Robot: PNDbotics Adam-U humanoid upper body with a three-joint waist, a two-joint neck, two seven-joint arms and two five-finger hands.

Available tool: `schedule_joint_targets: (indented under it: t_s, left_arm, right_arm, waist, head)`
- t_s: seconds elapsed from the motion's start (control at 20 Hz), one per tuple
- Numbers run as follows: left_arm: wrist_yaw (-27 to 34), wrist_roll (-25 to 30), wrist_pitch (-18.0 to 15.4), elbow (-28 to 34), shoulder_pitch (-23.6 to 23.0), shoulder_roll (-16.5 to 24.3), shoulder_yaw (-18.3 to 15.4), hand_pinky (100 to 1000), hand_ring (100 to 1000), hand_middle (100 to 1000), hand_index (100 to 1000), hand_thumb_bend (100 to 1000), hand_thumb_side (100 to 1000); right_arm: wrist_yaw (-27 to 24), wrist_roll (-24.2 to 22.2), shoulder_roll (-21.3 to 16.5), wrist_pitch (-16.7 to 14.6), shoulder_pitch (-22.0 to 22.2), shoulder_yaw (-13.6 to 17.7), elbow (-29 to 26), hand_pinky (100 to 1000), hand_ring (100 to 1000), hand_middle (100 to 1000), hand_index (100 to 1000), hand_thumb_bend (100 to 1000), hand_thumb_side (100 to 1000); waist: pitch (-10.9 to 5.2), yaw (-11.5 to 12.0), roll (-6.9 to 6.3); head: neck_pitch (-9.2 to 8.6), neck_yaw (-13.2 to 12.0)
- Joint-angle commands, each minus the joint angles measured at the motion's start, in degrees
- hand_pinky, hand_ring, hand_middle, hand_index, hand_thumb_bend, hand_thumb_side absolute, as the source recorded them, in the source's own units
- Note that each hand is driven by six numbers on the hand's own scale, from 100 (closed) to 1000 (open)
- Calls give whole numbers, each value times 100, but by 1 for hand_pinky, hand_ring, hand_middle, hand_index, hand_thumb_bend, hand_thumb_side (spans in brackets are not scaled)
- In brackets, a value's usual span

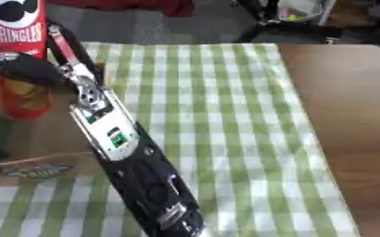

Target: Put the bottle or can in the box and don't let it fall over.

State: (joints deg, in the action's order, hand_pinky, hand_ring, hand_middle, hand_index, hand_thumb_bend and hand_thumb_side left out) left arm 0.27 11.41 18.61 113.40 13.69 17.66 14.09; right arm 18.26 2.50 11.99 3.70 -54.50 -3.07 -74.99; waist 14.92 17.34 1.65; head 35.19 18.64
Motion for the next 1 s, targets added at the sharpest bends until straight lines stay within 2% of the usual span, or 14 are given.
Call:
schedule_joint_targets:
  t_s: [0.05, 0.1, 0.15, 0.3, 0.35, 0.6, 0.65, 0.75, 0.9, 0.95, 1.0]
  left_arm:
    - [76, -179, -36, 120, -17, 114, -133, 944, 1000, 767, 826, 100, 880]
    - [90, -211, -42, 120, -24, 107, -143, 944, 1000, 767, 826, 100, 880]
    - [104, -233, -50, 120, -30, 101, -149, 944, 1000, 763, 824, 100, 881]
    - [139, -266, -69, 120, -37, 88, -161, 944, 1000, 761, 824, 100, 882]
    - [146, -277, -75, 120, -40, 85, -169, 945, 1000, 761, 824, 100, 882]
    - [178, -336, -106, 120, -42, 81, -198, 946, 1000, 761, 823, 100, 880]
    - [183, -345, -113, 120, -39, 77, -201, 947, 1000, 760, 822, 100, 879]
    - [186, -357, -125, 120, -36, 70, -208, 947, 1000, 760, 823, 100, 877]
    - [171, -373, -137, 120, -36, 61, -222, 947, 1000, 758, 823, 100, 877]
    - [169, -373, -143, 120, -36, 55, -224, 947, 1000, 757, 824, 100, 879]
    - [171, -369, -147, 120, -36, 49, -224, 947, 1000, 756, 824, 100, 879]
  right_arm:
    - [214, -13, 50, -64, -181, 51, 31, 924, 656, 727, 596, 100, 431]
    - [253, -24, 55, -65, -184, 63, 54, 925, 661, 729, 597, 100, 391]
    - [277, -28, 62, -58, -177, 77, 79, 926, 671, 731, 598, 100, 463]
    - [311, 0, 69, -45, -145, 106, 134, 931, 696, 738, 605, 100, 489]
    - [328, -4, 66, -28, -136, 104, 155, 938, 744, 754, 629, 100, 508]
    - [584, -203, 44, 168, -136, 81, 247, 970, 830, 837, 700, 100, 500]
    - [657, -271, 42, 212, -130, 77, 264, 992, 863, 848, 729, 100, 566]
    - [803, -421, 40, 278, -116, 57, 309, 1000, 899, 879, 758, 100, 613]
    - [1016, -673, 32, 256, -100, 43, 319, 1000, 947, 923, 798, 100, 604]
    - [1092, -758, 31, 235, -94, 39, 324, 1000, 999, 963, 848, 100, 591]
    - [1165, -840, 30, 222, -89, 36, 336, 1000, 1000, 970, 857, 100, 589]
  waist:
    - [-92, 13, -32]
    - [-92, 12, -33]
    - [-89, 8, -33]
    - [-84, 4, -38]
    - [-84, 4, -38]
    - [-97, -9, -36]
    - [-100, -12, -35]
    - [-106, -16, -37]
    - [-110, -24, -40]
    - [-111, -28, -40]
    - [-112, -33, -41]
  head:
    - [-23, 16]
    - [-22, 15]
    - [-29, 10]
    - [-40, 3]
    - [-35, 5]
    - [-15, 3]
    - [-13, 1]
    - [-14, -5]
    - [-12, -9]
    - [-9, -11]
    - [-8, -15]
